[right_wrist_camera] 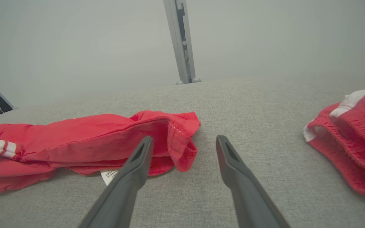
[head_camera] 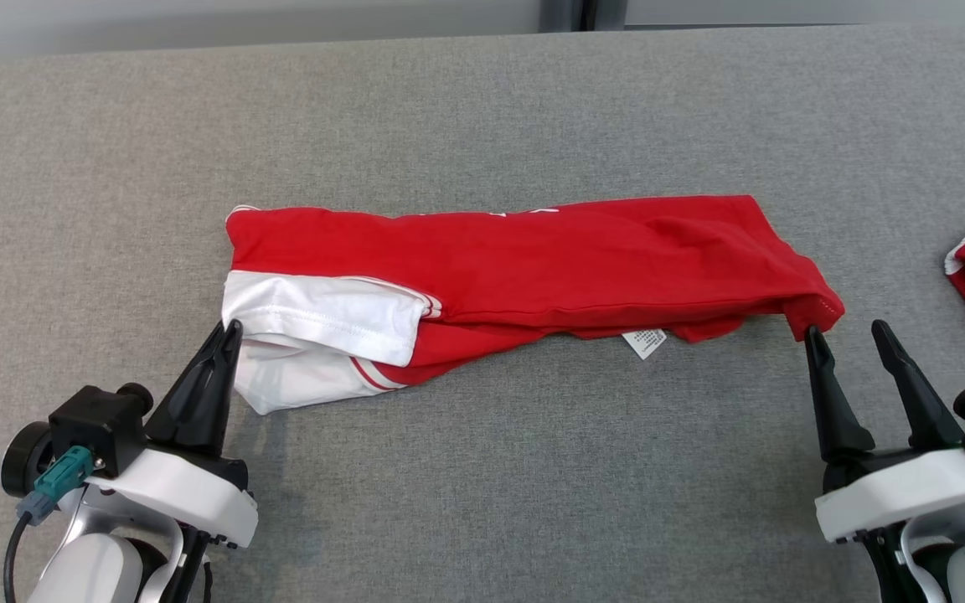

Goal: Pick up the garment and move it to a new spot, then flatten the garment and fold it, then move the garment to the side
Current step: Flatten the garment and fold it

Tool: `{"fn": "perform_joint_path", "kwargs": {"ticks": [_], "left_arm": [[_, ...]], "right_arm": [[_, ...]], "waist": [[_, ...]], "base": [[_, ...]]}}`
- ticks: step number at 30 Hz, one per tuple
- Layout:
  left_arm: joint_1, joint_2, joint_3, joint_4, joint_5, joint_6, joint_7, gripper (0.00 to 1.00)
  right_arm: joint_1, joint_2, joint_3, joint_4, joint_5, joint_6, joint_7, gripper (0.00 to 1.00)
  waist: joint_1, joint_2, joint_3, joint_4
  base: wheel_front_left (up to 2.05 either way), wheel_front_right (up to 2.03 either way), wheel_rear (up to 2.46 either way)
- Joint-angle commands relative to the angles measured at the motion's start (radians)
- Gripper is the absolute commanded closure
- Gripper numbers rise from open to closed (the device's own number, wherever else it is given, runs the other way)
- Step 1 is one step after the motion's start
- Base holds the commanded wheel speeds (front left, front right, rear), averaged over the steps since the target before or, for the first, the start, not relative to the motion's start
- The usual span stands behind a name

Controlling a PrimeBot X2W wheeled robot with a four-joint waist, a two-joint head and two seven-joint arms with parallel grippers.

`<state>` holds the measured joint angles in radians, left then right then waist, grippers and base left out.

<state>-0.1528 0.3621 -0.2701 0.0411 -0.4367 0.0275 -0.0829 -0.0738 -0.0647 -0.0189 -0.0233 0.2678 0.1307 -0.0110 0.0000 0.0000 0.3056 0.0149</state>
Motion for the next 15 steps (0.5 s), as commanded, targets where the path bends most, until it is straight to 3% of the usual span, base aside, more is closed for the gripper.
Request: {"fn": "perform_joint_path", "kwargs": {"ticks": [1, 5, 6, 7, 8, 15], "left_arm": [[-0.021, 0.005, 0.002, -0.005, 0.004, 0.005, -0.006, 1.00], [-0.027, 0.002, 0.000, -0.011, 0.003, 0.007, -0.012, 1.00], [-0.027, 0.000, -0.001, -0.015, 0.003, 0.008, -0.015, 1.00], [-0.025, -0.001, -0.001, -0.019, 0.004, 0.008, -0.016, 1.00], [-0.027, -0.002, -0.001, -0.021, 0.005, 0.008, -0.022, 1.00], [-0.069, 0.020, 0.031, -0.081, 0.021, 0.021, -0.077, 1.00]], "right_arm": [[-0.030, -0.012, 0.006, 0.030, 0.011, 0.000, -0.014, 0.00], [-0.059, -0.020, 0.020, 0.066, 0.026, 0.000, -0.025, 0.02], [-0.067, -0.025, 0.028, 0.076, 0.031, 0.000, -0.024, 0.59], [-0.076, -0.031, 0.033, 0.082, 0.035, 0.000, -0.032, 0.95], [-0.083, -0.034, 0.036, 0.090, 0.042, 0.000, -0.034, 1.00], [-0.147, -0.068, 0.030, 0.044, 0.039, 0.000, -0.074, 1.00]], "waist": [[0.0000, 0.0000, 0.007, 0.006], [0.0000, 0.0000, 0.018, 0.013], [0.0000, 0.0000, 0.021, 0.015], [0.0000, 0.0000, 0.025, 0.017], [0.0000, 0.0000, 0.028, 0.019], [0.0000, 0.0000, 0.034, 0.019]], "base": [[0.00, 0.00, 0.00], [0.00, 0.00, 0.00], [0.00, 0.00, 0.00], [0.00, 0.00, 0.00], [0.00, 0.00, 0.00], [0.00, 0.00, 0.00]]}}
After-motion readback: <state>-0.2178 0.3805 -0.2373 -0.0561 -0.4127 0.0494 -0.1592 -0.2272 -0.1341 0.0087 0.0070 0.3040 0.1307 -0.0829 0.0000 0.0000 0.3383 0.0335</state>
